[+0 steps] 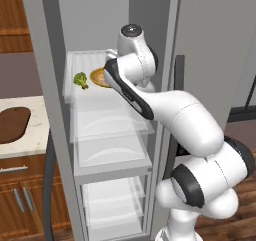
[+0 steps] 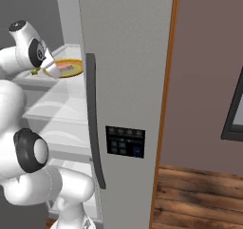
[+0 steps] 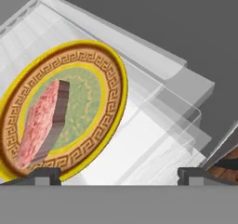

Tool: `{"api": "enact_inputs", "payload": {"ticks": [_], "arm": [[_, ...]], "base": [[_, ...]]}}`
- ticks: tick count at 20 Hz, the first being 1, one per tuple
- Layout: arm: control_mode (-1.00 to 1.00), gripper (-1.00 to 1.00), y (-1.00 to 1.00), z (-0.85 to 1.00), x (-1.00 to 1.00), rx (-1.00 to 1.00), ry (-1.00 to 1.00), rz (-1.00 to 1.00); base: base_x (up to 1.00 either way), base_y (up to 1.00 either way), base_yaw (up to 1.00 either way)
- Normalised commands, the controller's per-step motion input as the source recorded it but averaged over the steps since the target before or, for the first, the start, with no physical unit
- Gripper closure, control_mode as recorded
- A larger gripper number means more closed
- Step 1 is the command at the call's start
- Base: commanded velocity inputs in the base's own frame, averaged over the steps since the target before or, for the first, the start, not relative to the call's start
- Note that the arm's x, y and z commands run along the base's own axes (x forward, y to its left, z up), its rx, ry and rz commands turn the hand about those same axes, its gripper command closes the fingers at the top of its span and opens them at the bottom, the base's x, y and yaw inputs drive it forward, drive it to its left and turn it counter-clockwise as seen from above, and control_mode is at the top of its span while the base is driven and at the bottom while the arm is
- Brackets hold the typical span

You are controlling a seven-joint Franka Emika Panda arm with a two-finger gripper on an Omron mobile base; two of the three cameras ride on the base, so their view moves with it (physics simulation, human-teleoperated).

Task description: Retrieve the steak from the fridge and place it on the cutting board.

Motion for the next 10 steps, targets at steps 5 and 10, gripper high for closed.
{"api": "enact_inputs", "payload": {"ticks": [5,10], "arm": [[-1.0,-1.0,0.15,0.1,0.4,-0.02,0.14,0.0],[-1.0,-1.0,0.23,0.08,0.49,-0.04,0.16,-0.03]], "base": [[0.0,0.0,0.0],[0.0,0.0,0.0]]}}
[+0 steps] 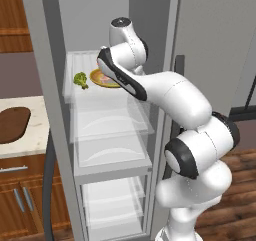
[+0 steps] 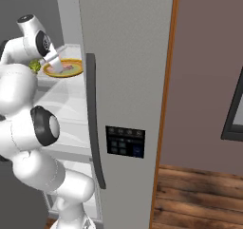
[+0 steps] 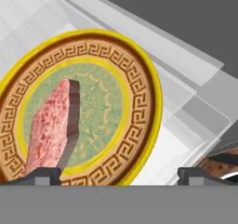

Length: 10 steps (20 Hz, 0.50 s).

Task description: Retrieve the steak from the fridge and place it on the cutting board.

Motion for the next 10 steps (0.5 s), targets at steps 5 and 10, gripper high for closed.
{"api": "enact_inputs", "payload": {"ticks": [5,10], "arm": [[-1.0,-1.0,0.12,-0.04,0.5,-0.03,0.02,-0.03],[-1.0,-1.0,0.0,-0.15,0.28,0.0,0.0,-0.1]], "base": [[0.0,0.0,0.0],[0.0,0.0,0.0]]}}
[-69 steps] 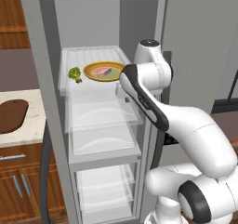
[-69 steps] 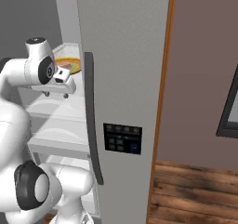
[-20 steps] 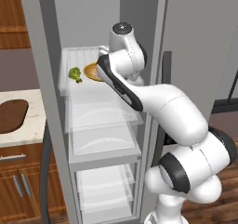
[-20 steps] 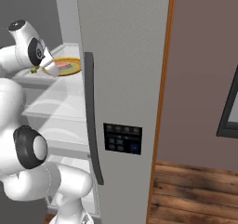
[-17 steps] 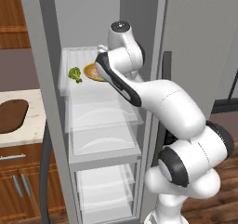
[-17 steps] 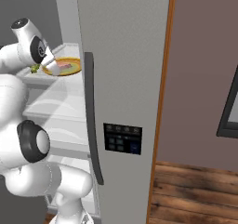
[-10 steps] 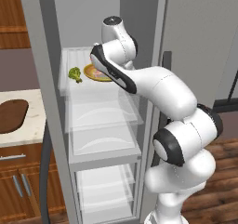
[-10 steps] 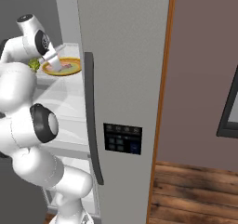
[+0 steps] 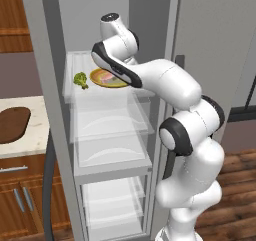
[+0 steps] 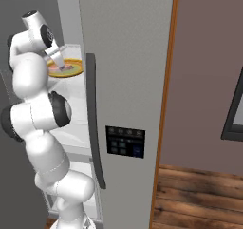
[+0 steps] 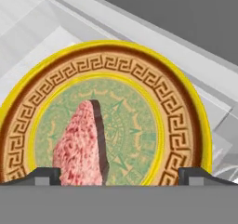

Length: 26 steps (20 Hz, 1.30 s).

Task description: Retrieve the steak from the fridge and place it on the cutting board.

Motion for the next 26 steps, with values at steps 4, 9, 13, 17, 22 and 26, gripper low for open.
{"api": "enact_inputs", "payload": {"ticks": [4,9,13,17,22,26], "arm": [[-1.0,-1.0,0.01,-0.11,0.27,0.0,0.0,-0.11],[-1.0,-1.0,0.04,-0.11,0.32,0.0,0.0,-0.09],[-1.0,-1.0,0.22,-0.07,0.42,0.0,0.0,0.0],[-1.0,-1.0,0.29,-0.02,0.45,0.0,0.0,0.0],[-1.0,-1.0,0.12,-0.07,0.27,0.0,0.05,0.0],[-1.0,-1.0,-0.04,-0.09,-0.12,0.0,0.13,-0.05]], "base": [[0.0,0.0,0.0],[0.0,0.0,0.0],[0.0,0.0,0.0],[0.0,0.0,0.0],[0.0,0.0,0.0],[0.0,0.0,0.0]]}}
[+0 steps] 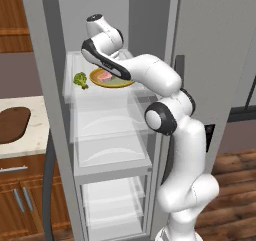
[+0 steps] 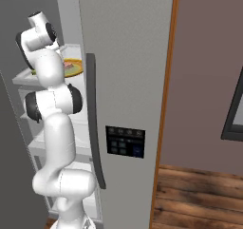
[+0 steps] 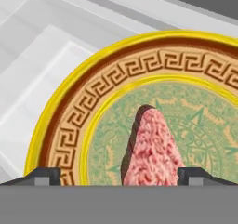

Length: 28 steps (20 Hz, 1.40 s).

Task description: Retrieve the steak from the fridge and place it on the cutting board.

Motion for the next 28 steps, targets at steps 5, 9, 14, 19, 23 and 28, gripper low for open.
{"api": "enact_inputs", "payload": {"ticks": [5,9,14,19,23,28], "arm": [[-1.0,-1.0,-0.03,-0.22,-0.26,0.0,0.11,-0.08],[-1.0,-1.0,-0.02,-0.26,-0.11,0.0,0.05,-0.08],[-1.0,-1.0,-0.08,-0.19,0.0,0.0,0.07,-0.03],[-1.0,-1.0,-0.32,-0.3,-0.2,0.0,0.04,-0.07],[-1.0,-1.0,-0.13,-0.46,-0.27,-0.01,0.01,-0.06],[-1.0,-1.0,0.0,-0.14,-0.2,0.0,0.0,0.0]], "base": [[0.0,0.0,0.0],[0.0,0.0,0.0],[0.0,0.0,0.0],[0.0,0.0,0.0],[0.0,0.0,0.0],[0.0,0.0,0.0]]}}
